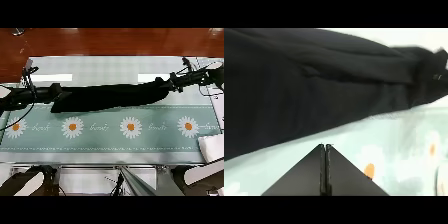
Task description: Fold the shirts.
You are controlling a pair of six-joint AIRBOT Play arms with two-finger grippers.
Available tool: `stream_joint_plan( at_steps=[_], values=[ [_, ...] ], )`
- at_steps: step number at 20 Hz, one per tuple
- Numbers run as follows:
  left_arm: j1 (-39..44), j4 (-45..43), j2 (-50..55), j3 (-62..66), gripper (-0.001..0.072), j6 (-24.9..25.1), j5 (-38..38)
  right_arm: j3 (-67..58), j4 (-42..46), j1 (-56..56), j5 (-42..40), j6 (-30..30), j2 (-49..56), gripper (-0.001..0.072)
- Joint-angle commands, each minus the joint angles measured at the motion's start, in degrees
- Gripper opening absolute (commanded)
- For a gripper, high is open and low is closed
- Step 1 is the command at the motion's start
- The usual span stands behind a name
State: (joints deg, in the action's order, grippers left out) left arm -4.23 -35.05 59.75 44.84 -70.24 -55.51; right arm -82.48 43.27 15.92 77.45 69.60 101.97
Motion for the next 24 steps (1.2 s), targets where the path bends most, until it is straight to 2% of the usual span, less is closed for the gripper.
stream_joint_plan(
  at_steps=[1, 5, 9, 12, 18, 21, 24],
  values=[
    [3.3, 2.3, 0.2, -0.1, 0.0019, 1.9, 0.2, 0.6, 4.3, -0.3, 2.8, 0.3, -10.9, 0.0028],
    [13.7, 2.0, 4.0, 1.1, 0.0018, 2.1, 7.3, 9.4, 6.6, -0.3, 2.9, 2.0, -31.6, 0.0028],
    [24.2, 0.3, 16.6, 12.4, 0.0018, 1.9, 9.0, 18.9, 7.0, -0.3, 3.7, 6.7, -50.2, 0.0028],
    [32.0, -4.5, 27.6, 24.5, 0.0018, -3.6, 8.1, 21.8, 6.8, -0.3, 4.6, 10.7, -59.5, 0.0028],
    [46.7, -3.9, 45.9, 45.0, 0.0018, -11.5, 5.0, 21.8, 6.1, -0.3, 6.5, 12.8, -64.9, 0.0029],
    [53.2, 1.5, 50.7, 49.9, 0.0018, -11.8, 4.9, 21.8, 6.1, -0.3, 4.9, 12.8, -64.9, 0.0028],
    [55.6, 5.1, 52.4, 51.2, 0.0019, -11.7, 4.8, 21.8, 6.1, -0.3, 3.5, 12.8, -64.2, 0.0029]
  ],
)
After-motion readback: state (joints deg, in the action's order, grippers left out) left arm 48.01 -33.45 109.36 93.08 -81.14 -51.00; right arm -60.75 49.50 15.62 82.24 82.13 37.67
